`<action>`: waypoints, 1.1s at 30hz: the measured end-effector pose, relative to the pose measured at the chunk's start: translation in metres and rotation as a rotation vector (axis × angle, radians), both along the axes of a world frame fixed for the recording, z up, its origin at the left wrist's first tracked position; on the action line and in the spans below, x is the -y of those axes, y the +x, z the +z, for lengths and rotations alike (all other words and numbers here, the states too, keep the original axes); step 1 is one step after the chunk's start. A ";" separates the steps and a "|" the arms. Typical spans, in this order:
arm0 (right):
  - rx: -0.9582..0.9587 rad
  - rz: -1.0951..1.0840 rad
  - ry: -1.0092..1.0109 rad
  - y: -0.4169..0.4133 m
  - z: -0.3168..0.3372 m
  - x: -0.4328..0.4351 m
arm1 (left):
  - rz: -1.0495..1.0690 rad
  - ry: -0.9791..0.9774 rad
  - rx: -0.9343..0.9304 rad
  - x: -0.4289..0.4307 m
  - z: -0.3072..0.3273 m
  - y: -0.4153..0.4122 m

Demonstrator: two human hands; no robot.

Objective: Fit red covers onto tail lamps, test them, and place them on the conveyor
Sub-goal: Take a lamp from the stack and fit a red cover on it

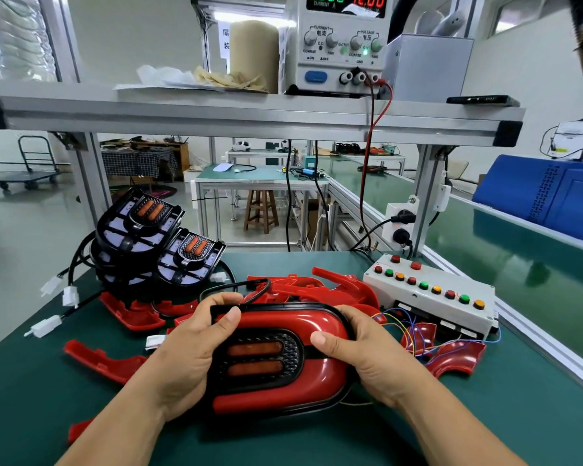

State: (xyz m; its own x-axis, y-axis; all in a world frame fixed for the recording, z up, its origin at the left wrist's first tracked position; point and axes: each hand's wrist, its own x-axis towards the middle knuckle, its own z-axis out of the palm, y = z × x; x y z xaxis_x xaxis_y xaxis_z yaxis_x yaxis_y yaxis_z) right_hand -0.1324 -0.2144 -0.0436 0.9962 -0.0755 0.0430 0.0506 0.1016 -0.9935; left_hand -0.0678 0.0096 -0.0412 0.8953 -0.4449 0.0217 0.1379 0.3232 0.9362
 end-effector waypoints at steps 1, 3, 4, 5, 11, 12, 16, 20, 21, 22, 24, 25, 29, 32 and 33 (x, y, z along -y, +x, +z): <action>0.000 0.003 -0.015 0.000 0.000 0.000 | 0.006 0.005 -0.002 0.001 -0.001 0.000; 0.003 0.008 -0.032 0.000 0.000 0.001 | 0.023 0.004 0.004 0.002 -0.002 0.001; 0.006 0.011 -0.035 0.000 0.000 0.000 | 0.024 0.003 0.010 0.003 -0.002 0.001; 0.011 0.013 -0.039 0.001 0.000 0.000 | 0.027 0.000 0.015 0.003 -0.002 0.001; 0.050 -0.005 -0.053 0.003 -0.001 -0.003 | 0.073 -0.025 0.057 0.005 -0.003 0.003; 0.058 -0.011 -0.055 0.003 -0.002 -0.004 | 0.083 -0.026 0.067 0.005 -0.002 0.003; 0.078 -0.029 -0.050 0.003 -0.001 -0.005 | 0.122 -0.008 0.080 0.006 -0.004 0.004; 0.025 -0.012 -0.036 0.002 0.000 -0.003 | 0.110 0.010 0.034 0.005 -0.006 0.006; 0.006 0.003 -0.013 0.002 0.000 -0.003 | 0.102 0.016 0.022 0.004 -0.006 0.006; -0.007 0.033 0.025 0.001 0.001 -0.002 | 0.088 0.013 0.006 0.002 -0.006 0.006; -0.016 0.102 0.132 0.000 0.004 0.000 | 0.057 -0.018 -0.028 -0.001 -0.006 0.006; -0.020 0.118 0.189 0.000 0.005 0.001 | 0.046 -0.039 -0.041 -0.002 -0.005 0.006; -0.037 0.084 0.315 0.001 0.004 0.001 | 0.029 -0.094 -0.043 -0.002 -0.001 0.002; -0.065 0.038 0.280 0.002 0.003 -0.003 | 0.017 -0.097 -0.056 0.002 0.001 0.000; -0.073 0.010 0.286 0.002 0.003 -0.004 | 0.014 -0.109 -0.069 0.003 0.001 0.000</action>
